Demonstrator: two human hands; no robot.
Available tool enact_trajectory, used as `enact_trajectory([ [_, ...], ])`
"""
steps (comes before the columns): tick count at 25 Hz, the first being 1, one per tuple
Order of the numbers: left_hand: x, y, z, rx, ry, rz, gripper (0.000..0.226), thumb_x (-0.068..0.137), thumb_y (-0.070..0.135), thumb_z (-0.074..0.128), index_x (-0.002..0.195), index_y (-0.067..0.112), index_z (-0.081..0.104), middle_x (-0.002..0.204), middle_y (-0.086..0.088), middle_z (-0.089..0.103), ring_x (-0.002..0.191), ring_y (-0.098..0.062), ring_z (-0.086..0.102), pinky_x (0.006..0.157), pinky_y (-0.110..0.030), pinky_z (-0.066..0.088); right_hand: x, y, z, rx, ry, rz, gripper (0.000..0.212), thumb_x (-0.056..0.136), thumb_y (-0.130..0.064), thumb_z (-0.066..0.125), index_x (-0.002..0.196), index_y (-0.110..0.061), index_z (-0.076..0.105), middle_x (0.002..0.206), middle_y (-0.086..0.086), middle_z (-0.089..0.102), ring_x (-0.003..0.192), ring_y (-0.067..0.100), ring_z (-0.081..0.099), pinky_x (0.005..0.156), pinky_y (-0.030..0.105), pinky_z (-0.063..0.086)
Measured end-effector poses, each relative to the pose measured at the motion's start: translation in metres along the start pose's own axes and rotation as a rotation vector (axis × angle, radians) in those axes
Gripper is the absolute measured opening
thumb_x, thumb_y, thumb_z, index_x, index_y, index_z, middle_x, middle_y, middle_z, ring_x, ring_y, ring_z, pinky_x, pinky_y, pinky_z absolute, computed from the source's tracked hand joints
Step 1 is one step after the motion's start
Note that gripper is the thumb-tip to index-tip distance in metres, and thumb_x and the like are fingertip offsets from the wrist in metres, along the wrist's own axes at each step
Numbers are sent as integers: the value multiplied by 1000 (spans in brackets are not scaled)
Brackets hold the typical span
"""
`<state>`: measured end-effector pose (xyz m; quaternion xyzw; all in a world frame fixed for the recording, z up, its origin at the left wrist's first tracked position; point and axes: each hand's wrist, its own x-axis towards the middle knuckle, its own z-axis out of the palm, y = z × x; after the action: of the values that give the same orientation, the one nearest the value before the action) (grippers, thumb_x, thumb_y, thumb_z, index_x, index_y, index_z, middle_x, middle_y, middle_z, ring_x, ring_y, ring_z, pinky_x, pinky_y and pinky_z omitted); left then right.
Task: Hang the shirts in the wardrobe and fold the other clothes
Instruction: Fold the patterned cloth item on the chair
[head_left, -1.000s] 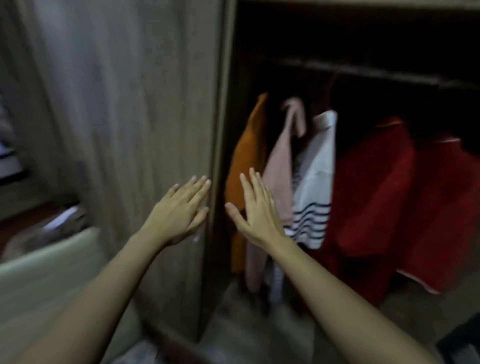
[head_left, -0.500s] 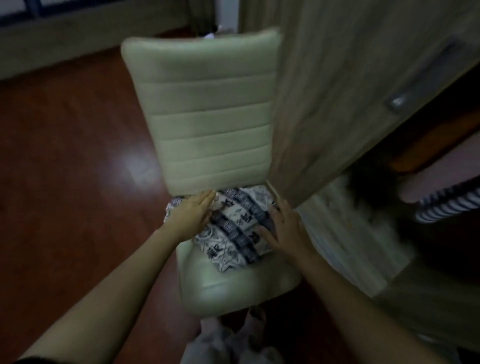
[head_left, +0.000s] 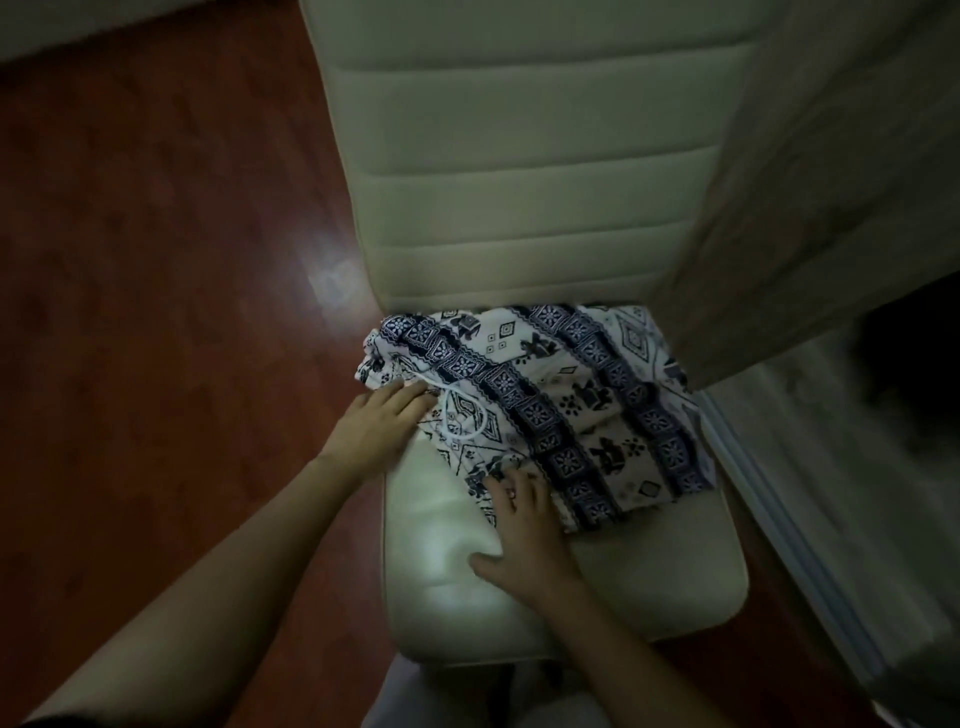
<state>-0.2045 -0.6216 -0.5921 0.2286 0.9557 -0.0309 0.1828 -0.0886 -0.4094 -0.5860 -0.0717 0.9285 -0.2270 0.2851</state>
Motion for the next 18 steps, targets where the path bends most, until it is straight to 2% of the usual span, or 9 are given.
enact_trajectory([
  [1, 3, -3, 6, 13, 62, 18, 52, 89, 19, 58, 136, 26, 36, 146, -2, 41, 125, -35, 44, 86, -49, 49, 4, 6, 5, 15, 11, -12, 85, 77, -45, 65, 146, -24, 21, 155, 2, 10, 139, 28, 11, 111, 40, 21],
  [3, 8, -6, 10, 75, 135, 41, 57, 74, 19, 75, 122, 25, 45, 125, -5, 59, 98, -37, 58, 66, -43, 53, 8, 19, 6, 72, 44, -69, 77, 80, -37, 68, 145, -27, 28, 153, 1, 18, 138, 25, 18, 111, 35, 23],
  [5, 9, -7, 7, 124, 138, 28, 57, 66, 18, 80, 116, 25, 53, 114, -4, 65, 90, -33, 61, 67, -41, 50, 10, 27, 1, 95, 87, -131, 64, 83, -19, 66, 141, -25, 38, 148, 4, 33, 132, 24, 32, 107, 30, 31],
  [7, 0, -3, 1, 150, 126, 23, 48, 67, 19, 79, 111, 25, 61, 106, 0, 68, 93, -28, 61, 71, -41, 47, 3, 30, -13, 261, 139, -106, 45, 88, -13, 60, 131, -22, 52, 132, 6, 52, 116, 21, 51, 94, 25, 41],
  [10, -25, 3, -25, 143, 167, 44, 25, 75, 34, 62, 98, 23, 63, 90, 3, 72, 91, -24, 64, 74, -48, 46, -20, 34, -58, 604, 230, 32, 25, 93, -24, 55, 117, -28, 53, 104, -5, 65, 92, 10, 63, 75, 24, 49],
  [13, -32, 12, -80, -45, 181, 141, 40, 82, 40, 32, 102, 20, 59, 92, -3, 69, 84, -25, 65, 71, -42, 49, -49, 33, -126, 709, 463, -1, 38, 86, -53, 49, 106, -20, 52, 90, -11, 63, 82, 0, 62, 69, 18, 50],
  [14, -34, 15, -112, -125, 221, 162, 38, 84, 39, 31, 107, 19, 54, 96, -7, 65, 84, -27, 64, 66, -39, 51, -63, 27, -154, 688, 536, -14, 37, 87, -53, 50, 97, -17, 53, 81, -10, 62, 75, 0, 61, 62, 14, 46],
  [16, -40, 20, -188, -196, 302, 167, 32, 86, 39, 33, 111, 22, 42, 100, -10, 59, 84, -32, 63, 59, -39, 53, -96, 8, -213, 678, 650, -16, 16, 91, -37, 55, 87, -21, 55, 70, -6, 61, 66, -3, 58, 55, 12, 41],
  [18, -52, 26, -271, -188, 381, 187, 39, 84, 45, 24, 115, 27, 36, 104, -10, 59, 85, -34, 63, 61, -39, 52, -129, -16, -278, 640, 787, -47, 4, 91, -28, 56, 89, -24, 56, 80, -12, 66, 70, -6, 59, 59, 14, 44],
])
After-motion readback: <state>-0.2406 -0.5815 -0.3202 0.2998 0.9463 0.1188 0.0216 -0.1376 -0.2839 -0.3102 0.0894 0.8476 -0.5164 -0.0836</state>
